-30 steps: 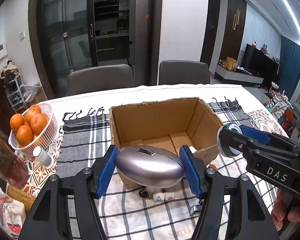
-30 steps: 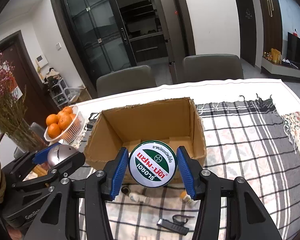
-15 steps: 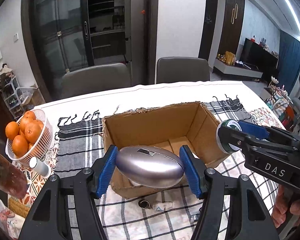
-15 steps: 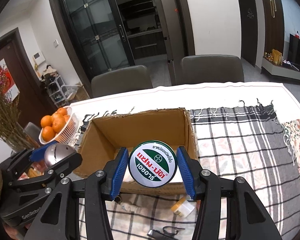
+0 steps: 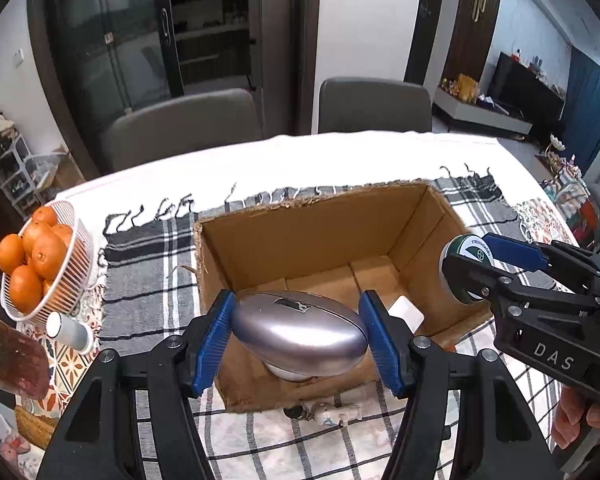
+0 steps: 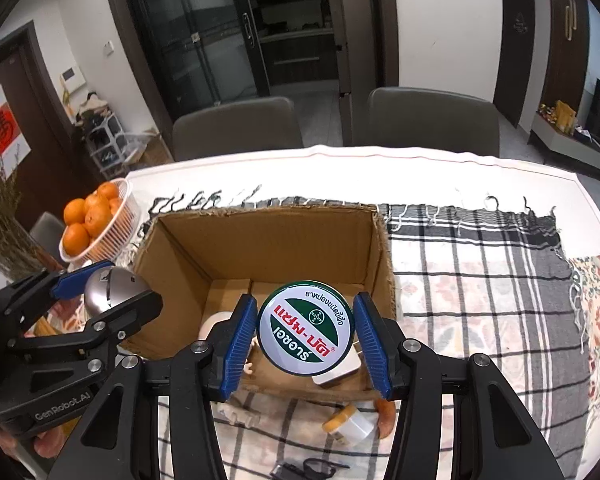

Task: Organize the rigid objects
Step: 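Lift and carry the green tin with the right gripper while the left carries the silver mouse over the box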

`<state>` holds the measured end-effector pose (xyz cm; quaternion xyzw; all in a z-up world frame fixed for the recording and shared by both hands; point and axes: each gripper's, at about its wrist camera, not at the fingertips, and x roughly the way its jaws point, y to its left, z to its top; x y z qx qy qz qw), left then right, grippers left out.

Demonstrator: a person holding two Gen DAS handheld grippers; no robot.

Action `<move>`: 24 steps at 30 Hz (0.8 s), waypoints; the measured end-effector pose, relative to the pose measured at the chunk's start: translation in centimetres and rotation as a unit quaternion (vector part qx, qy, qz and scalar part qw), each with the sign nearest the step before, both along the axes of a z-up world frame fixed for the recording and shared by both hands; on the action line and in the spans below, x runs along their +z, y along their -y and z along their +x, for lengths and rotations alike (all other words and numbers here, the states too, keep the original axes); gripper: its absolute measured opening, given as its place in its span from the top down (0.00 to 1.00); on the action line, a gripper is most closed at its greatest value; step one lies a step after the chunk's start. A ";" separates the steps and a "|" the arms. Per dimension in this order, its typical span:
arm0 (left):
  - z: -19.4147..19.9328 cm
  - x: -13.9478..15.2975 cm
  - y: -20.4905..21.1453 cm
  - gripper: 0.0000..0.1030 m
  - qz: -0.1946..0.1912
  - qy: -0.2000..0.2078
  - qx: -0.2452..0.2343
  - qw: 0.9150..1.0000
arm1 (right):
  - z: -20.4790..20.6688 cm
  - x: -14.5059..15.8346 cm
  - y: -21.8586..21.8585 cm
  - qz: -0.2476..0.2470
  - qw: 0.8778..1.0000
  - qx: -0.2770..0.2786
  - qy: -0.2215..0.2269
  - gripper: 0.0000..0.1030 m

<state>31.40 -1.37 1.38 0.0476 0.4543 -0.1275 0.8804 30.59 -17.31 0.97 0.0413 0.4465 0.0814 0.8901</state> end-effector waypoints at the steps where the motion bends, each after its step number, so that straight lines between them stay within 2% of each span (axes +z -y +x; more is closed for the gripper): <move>1: 0.3 -0.2 0.0 0.39 0.001 -0.006 0.001 1.000 | 0.3 -0.2 -0.1 -0.003 1.000 0.002 -0.004 0.50; 13: 3.8 -3.2 1.1 0.39 0.025 -0.074 -0.011 0.997 | 3.0 -2.3 0.1 -0.032 0.998 0.012 -0.047 0.50; 19: 4.3 -4.5 1.2 0.39 0.039 -0.091 -0.011 0.995 | 3.5 -3.8 -0.3 -0.041 0.996 0.021 -0.073 0.50; 24: 3.9 -4.5 1.1 0.35 0.042 -0.084 -0.008 0.996 | 3.3 -4.4 -0.7 -0.047 0.995 0.032 -0.082 0.48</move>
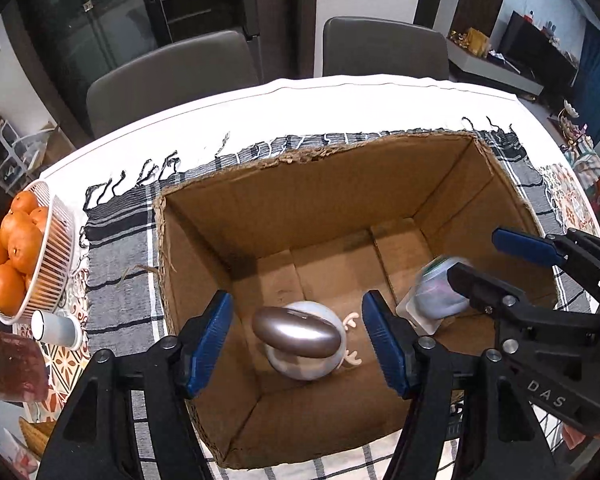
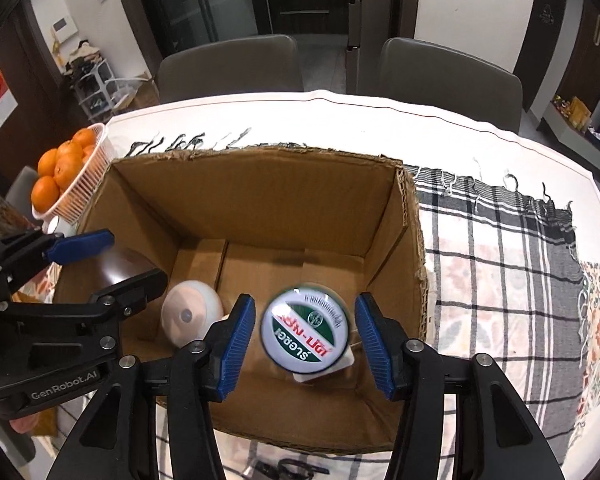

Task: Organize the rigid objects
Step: 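Lift and carry the green tin with the right gripper while the left carries the silver mouse over the box, then open the right gripper to drop the green tin while the left releases the silver mouse into the box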

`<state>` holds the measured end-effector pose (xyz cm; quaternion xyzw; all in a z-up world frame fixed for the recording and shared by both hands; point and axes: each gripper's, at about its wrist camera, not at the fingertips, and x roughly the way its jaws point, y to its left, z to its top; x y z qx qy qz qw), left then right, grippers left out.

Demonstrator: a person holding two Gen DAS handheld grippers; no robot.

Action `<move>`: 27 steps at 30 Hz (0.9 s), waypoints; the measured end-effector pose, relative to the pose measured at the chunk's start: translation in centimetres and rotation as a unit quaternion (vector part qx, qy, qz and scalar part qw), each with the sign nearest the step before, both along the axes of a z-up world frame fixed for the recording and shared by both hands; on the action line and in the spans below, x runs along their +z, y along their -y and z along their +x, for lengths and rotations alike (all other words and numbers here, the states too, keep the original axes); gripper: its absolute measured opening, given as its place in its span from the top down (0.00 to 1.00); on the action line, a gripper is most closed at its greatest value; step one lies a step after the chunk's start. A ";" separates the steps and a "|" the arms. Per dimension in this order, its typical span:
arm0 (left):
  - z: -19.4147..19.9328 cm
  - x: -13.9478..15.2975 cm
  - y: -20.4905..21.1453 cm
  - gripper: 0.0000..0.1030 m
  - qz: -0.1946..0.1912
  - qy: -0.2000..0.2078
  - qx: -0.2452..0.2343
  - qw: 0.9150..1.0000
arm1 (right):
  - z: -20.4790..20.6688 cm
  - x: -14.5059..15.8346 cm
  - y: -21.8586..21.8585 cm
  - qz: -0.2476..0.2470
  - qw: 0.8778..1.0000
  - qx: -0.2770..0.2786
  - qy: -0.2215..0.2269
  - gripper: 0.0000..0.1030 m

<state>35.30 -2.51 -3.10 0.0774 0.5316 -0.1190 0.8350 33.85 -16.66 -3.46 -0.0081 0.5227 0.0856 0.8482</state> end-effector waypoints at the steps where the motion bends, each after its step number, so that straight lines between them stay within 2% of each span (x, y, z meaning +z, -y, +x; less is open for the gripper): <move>1: -0.1 0.1 0.0 0.35 0.001 0.002 0.000 1.000 | -0.2 0.0 -0.1 -0.002 1.000 0.003 0.002 0.48; 15: -2.8 2.3 -0.8 0.33 -0.022 0.035 0.014 0.999 | -2.2 2.0 0.4 0.015 0.999 -0.011 0.029 0.48; 27: -6.5 4.8 -1.6 0.30 -0.046 0.078 0.023 0.996 | -5.8 5.0 0.4 0.013 0.996 -0.042 0.083 0.47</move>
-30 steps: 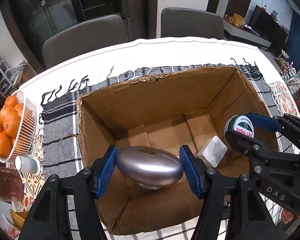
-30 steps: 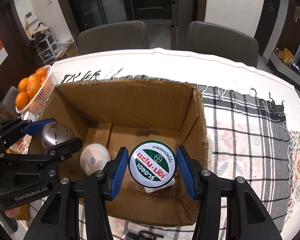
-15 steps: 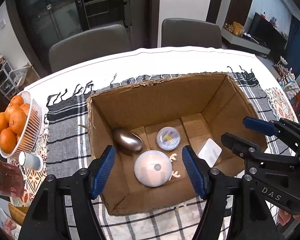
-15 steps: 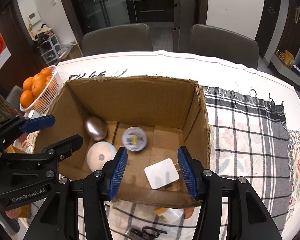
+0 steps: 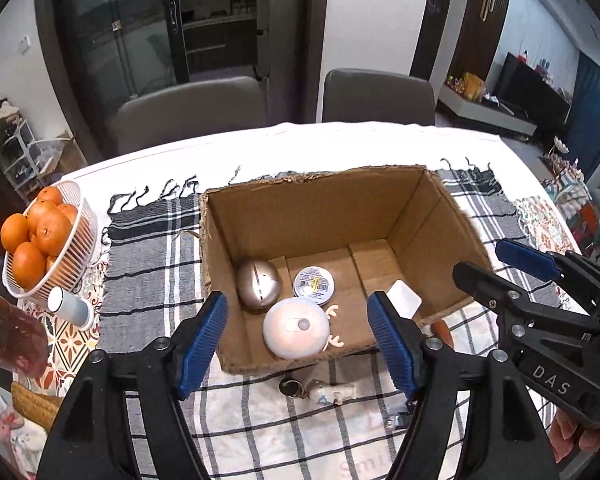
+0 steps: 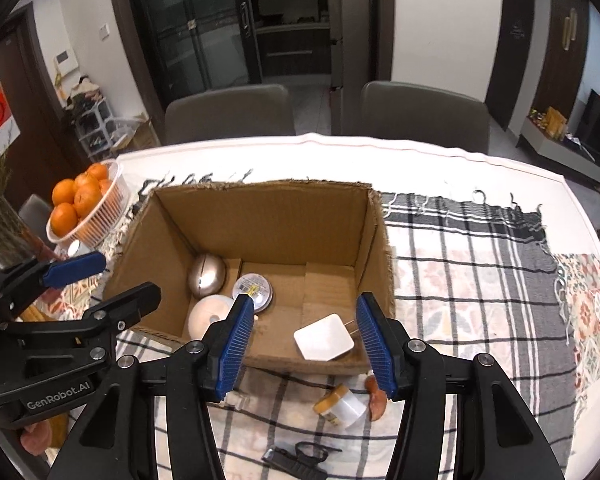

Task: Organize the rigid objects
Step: 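Open the right gripper to drop the green tin while the left releases the silver mouse into the box, then withdraw both grippers from the box toward the items on the cloth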

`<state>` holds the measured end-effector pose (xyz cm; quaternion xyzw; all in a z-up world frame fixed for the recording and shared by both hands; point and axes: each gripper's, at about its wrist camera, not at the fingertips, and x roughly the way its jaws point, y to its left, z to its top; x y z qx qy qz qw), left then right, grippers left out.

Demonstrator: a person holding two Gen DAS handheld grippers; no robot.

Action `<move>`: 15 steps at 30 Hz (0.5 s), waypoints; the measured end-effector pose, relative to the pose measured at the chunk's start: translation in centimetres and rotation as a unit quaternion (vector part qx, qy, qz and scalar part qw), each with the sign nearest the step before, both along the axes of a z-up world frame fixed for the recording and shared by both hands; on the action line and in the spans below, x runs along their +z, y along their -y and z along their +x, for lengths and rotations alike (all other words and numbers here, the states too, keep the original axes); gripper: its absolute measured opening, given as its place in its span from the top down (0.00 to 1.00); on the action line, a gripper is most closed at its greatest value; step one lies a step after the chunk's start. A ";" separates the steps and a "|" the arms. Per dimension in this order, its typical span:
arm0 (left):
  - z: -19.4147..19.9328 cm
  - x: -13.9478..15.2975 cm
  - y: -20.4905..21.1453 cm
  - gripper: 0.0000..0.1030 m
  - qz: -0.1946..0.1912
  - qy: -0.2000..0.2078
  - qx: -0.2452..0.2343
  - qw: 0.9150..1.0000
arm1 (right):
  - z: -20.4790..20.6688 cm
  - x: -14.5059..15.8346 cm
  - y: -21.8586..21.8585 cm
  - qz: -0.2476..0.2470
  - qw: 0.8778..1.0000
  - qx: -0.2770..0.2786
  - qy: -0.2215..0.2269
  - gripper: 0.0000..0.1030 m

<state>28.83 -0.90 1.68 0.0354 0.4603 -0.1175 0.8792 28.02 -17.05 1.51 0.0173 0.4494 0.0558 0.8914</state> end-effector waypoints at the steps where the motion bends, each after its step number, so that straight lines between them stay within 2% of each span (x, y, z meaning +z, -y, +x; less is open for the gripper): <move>1: -0.4 0.3 -0.1 0.30 -0.001 0.006 -0.001 1.000 | -0.3 0.2 0.1 0.001 1.000 -0.005 0.003 0.46; 8: -2.7 1.6 -0.1 0.28 0.000 0.038 -0.004 0.999 | -3.1 2.0 0.7 0.002 0.999 -0.034 0.033 0.44; 10: -3.4 1.8 -0.3 0.27 -0.004 0.043 -0.003 0.999 | -3.7 2.3 0.7 0.000 0.999 -0.040 0.036 0.40; 15: -5.1 1.8 -0.4 0.26 -0.008 0.051 -0.006 0.999 | -5.4 2.7 0.8 -0.001 0.998 -0.050 0.048 0.40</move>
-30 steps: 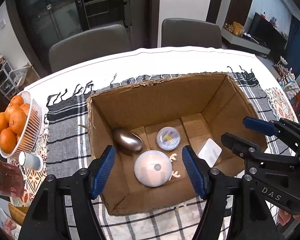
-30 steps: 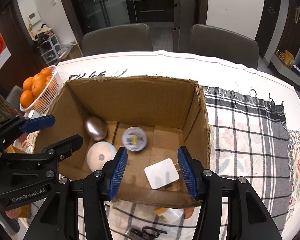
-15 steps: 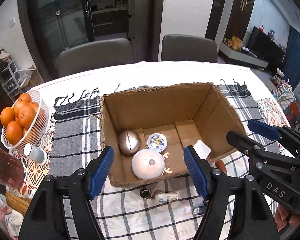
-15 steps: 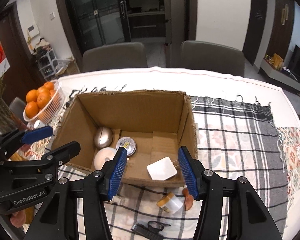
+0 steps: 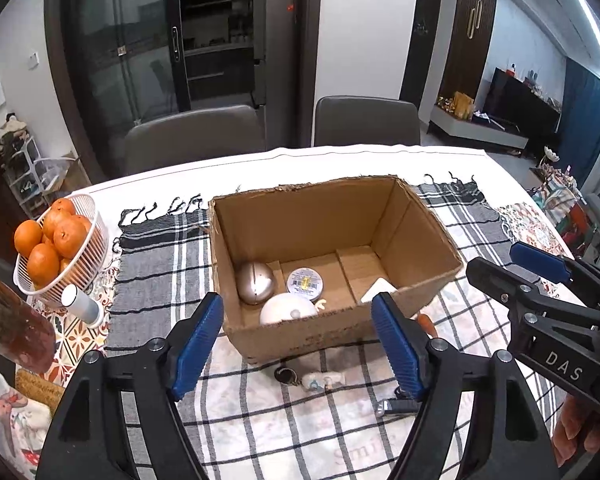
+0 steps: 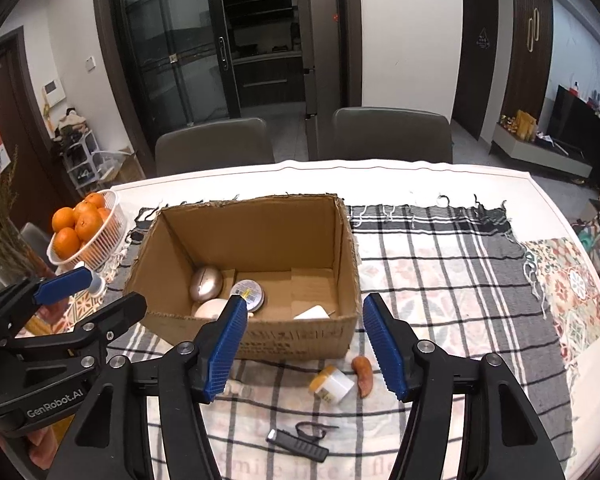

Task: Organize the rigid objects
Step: 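Withdraw both grippers from the box toward the items on the cloth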

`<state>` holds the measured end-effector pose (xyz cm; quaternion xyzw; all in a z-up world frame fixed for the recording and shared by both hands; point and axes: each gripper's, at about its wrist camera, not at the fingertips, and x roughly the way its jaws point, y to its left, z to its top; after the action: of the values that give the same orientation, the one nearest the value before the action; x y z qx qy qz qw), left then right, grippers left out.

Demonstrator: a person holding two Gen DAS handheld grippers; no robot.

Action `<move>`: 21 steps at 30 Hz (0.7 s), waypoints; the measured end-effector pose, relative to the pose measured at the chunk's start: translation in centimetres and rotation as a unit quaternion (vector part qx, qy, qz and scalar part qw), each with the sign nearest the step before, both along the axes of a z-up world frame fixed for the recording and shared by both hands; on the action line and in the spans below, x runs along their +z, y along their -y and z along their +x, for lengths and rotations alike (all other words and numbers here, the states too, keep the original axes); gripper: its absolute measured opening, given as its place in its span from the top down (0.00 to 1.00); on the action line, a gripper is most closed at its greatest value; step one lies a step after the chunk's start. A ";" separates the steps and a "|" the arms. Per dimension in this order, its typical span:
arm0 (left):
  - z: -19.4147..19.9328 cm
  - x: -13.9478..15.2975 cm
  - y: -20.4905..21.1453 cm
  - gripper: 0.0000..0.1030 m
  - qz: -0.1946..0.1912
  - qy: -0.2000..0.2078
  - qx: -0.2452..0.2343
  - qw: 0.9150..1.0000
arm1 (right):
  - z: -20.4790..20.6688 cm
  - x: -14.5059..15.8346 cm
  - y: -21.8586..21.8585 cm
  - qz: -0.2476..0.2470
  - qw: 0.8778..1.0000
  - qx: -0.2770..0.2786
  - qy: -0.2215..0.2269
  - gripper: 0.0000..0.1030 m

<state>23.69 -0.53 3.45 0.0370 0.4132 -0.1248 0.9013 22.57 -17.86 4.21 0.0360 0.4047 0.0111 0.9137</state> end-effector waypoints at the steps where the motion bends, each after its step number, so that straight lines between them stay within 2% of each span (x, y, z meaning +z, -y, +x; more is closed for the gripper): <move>1: -0.3 -0.1 0.0 0.26 0.001 0.001 0.000 1.000 | -0.3 0.0 0.2 0.003 1.000 -0.004 0.000 0.40; 10: -2.8 -1.7 0.2 0.25 0.008 0.004 -0.005 1.000 | -3.5 -1.9 1.2 0.024 0.999 -0.042 -0.015 0.38; 18: -4.6 -3.9 -0.6 0.24 -0.010 -0.008 -0.004 1.000 | -5.9 -3.8 1.0 0.030 0.997 -0.075 -0.011 0.37; 21: -5.2 -4.6 -0.8 0.24 -0.014 -0.012 -0.007 1.000 | -6.9 -4.5 0.6 0.035 0.996 -0.085 -0.002 0.32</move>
<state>18.53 0.24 -1.18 0.0262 0.4220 -0.1372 0.8958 15.69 -18.51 -0.28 0.1022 0.4011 -0.0527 0.9088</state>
